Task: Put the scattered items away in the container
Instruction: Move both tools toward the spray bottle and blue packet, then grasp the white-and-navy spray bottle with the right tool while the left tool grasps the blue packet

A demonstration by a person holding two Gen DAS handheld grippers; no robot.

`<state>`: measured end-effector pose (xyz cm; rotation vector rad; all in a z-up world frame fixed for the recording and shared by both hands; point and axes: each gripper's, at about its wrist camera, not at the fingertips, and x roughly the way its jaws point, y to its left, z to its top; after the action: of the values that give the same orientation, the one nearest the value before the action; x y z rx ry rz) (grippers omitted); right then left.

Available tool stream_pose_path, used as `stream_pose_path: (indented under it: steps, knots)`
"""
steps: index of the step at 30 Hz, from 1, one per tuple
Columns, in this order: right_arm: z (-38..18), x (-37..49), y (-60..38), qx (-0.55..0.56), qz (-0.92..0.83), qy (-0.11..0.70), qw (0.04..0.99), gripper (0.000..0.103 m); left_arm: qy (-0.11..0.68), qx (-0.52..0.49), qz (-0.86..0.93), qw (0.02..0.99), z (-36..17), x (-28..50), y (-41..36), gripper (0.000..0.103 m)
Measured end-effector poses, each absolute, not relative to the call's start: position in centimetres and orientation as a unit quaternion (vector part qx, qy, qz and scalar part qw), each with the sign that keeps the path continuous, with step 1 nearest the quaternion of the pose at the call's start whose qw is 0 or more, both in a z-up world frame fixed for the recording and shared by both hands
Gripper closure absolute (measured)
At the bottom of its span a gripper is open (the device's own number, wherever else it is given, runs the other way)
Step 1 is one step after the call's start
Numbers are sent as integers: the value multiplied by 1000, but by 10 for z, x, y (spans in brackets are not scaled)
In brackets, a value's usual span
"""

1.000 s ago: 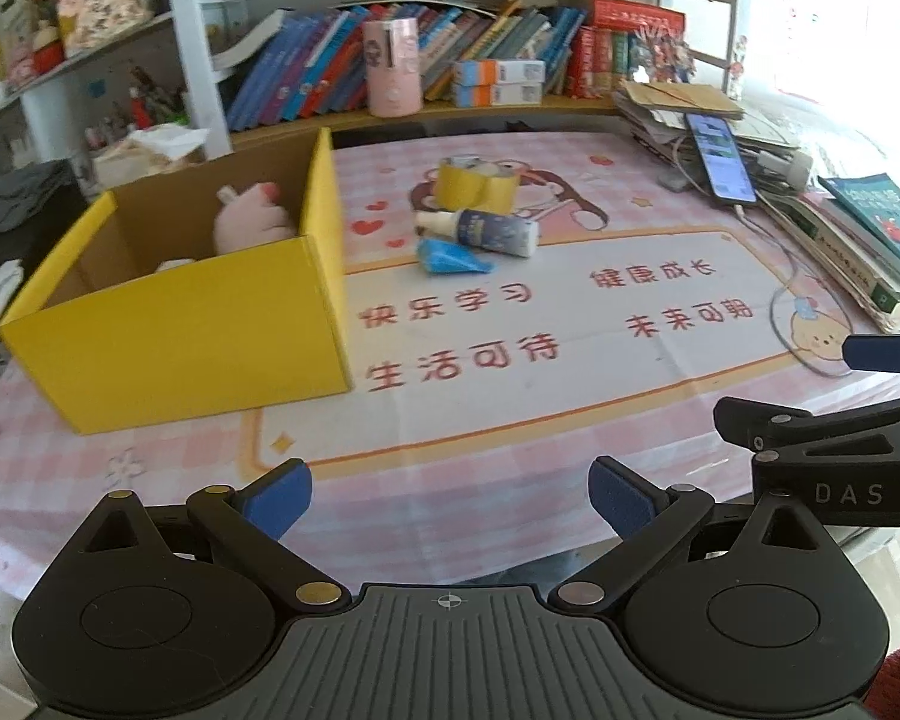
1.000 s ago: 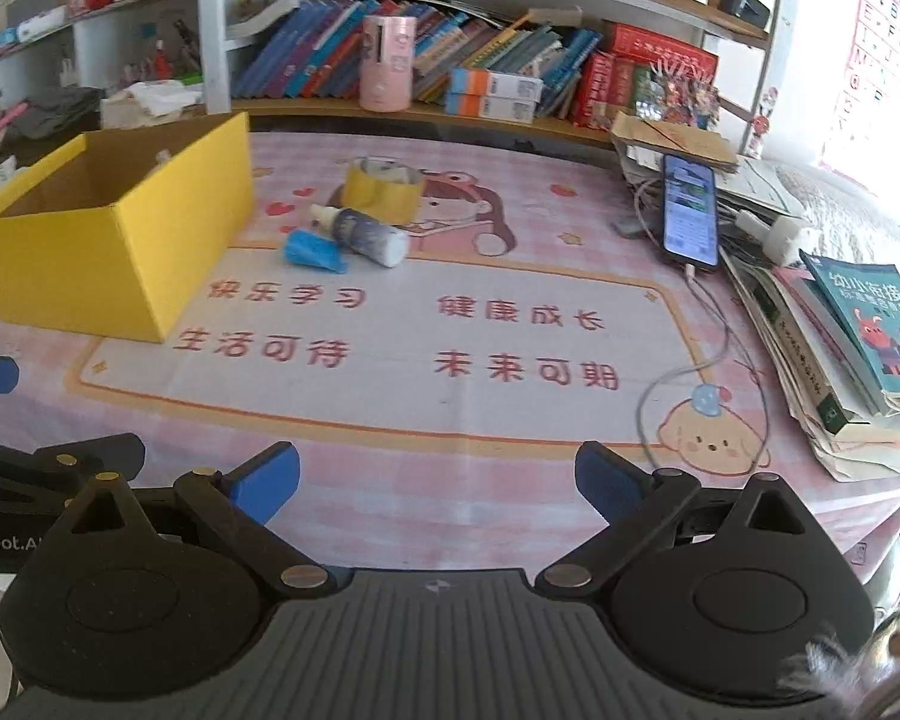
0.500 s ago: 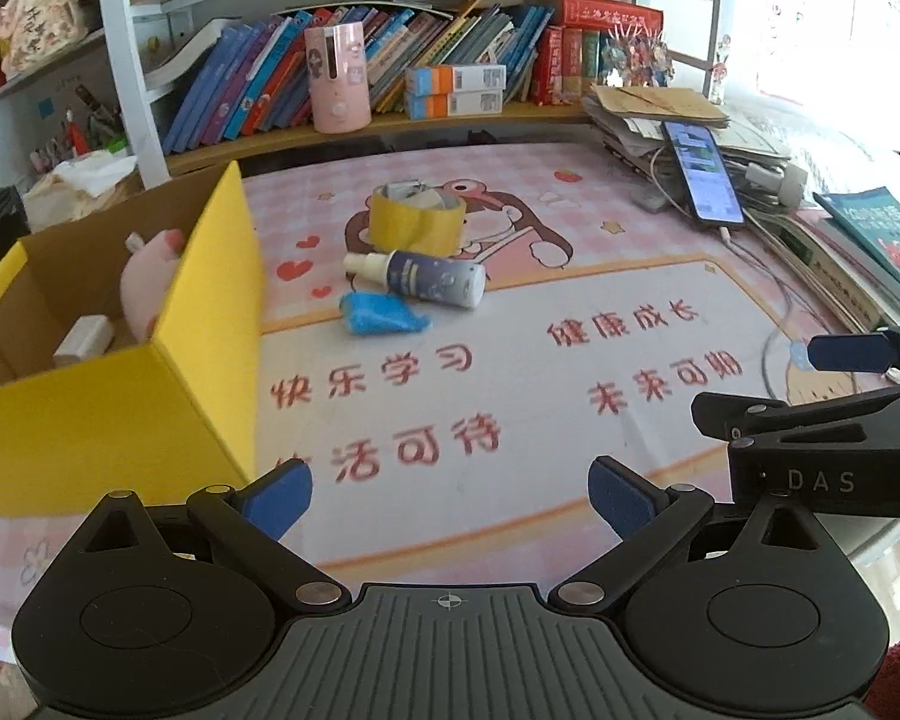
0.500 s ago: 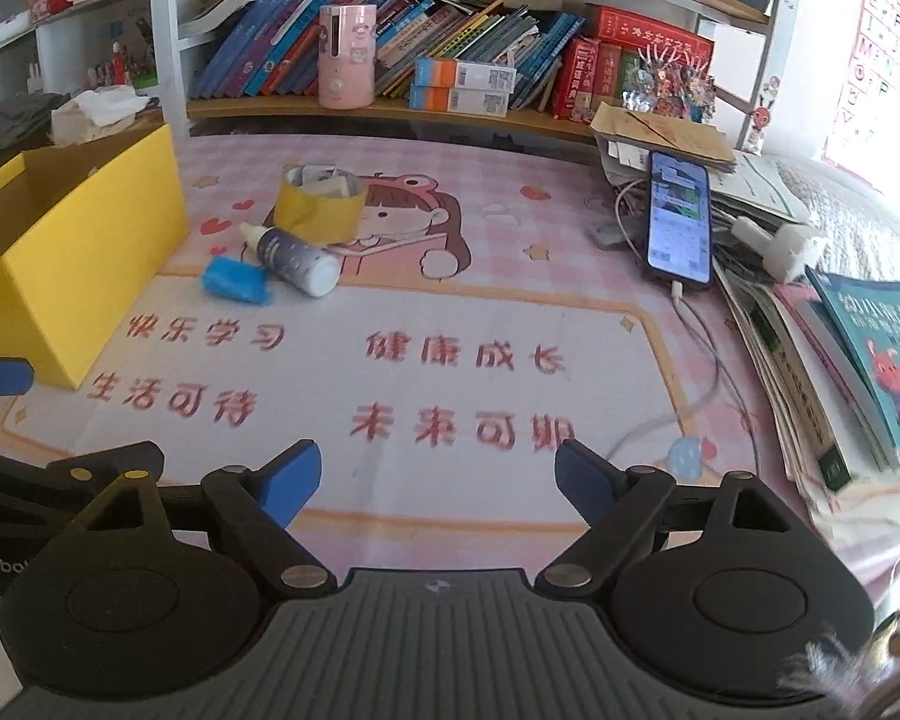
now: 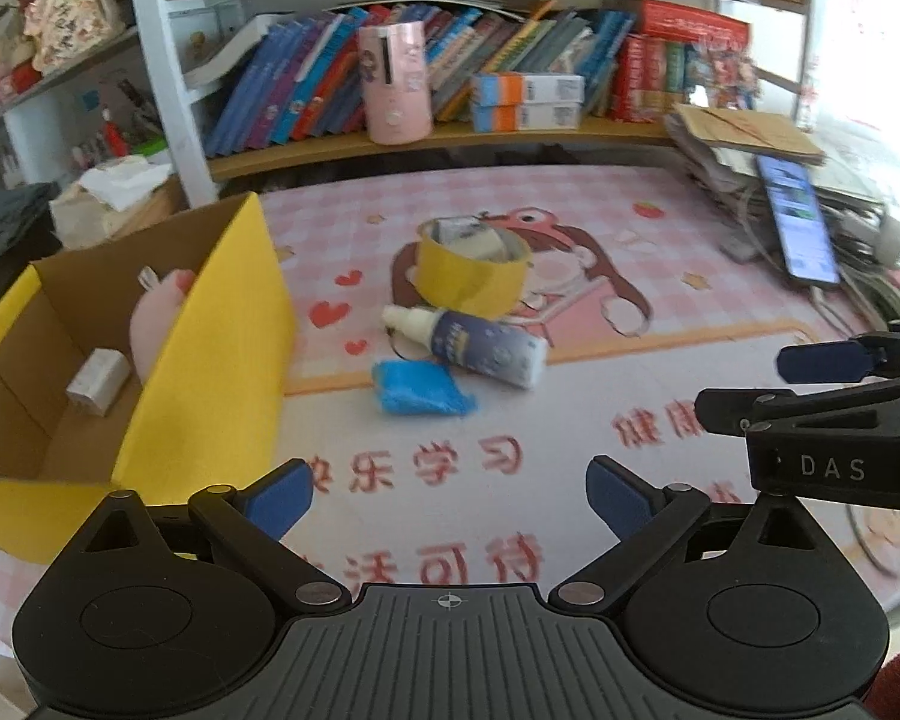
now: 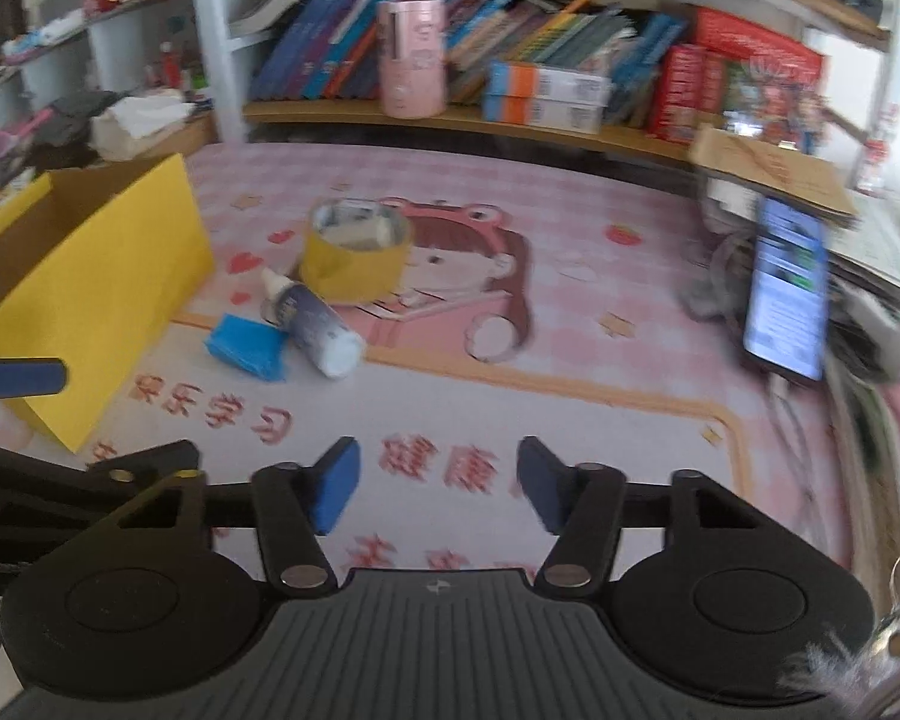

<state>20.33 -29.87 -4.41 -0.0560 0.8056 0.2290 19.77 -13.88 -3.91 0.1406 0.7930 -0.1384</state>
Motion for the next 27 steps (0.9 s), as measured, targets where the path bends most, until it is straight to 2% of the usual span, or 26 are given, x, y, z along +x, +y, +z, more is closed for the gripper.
stream_pose_path:
  steps: [3, 10, 17, 27]
  knots:
    - [-44, 225, -295, -34, 151, 390, 908, 57, 389, 75, -49, 917, -41, 211, -143, 17]
    - [-49, 280, -278, -60, 230, 393, 889, 61, 401, 86, -22, 912, -53, 241, -151, 30]
    - [-58, 333, -269, -65, 283, 414, 863, 71, 412, 40, 3, 910, -64, 267, -136, 42]
    - [-77, 373, -241, -71, 351, 461, 812, 72, 432, 8, 4, 902, -81, 297, -132, 43]
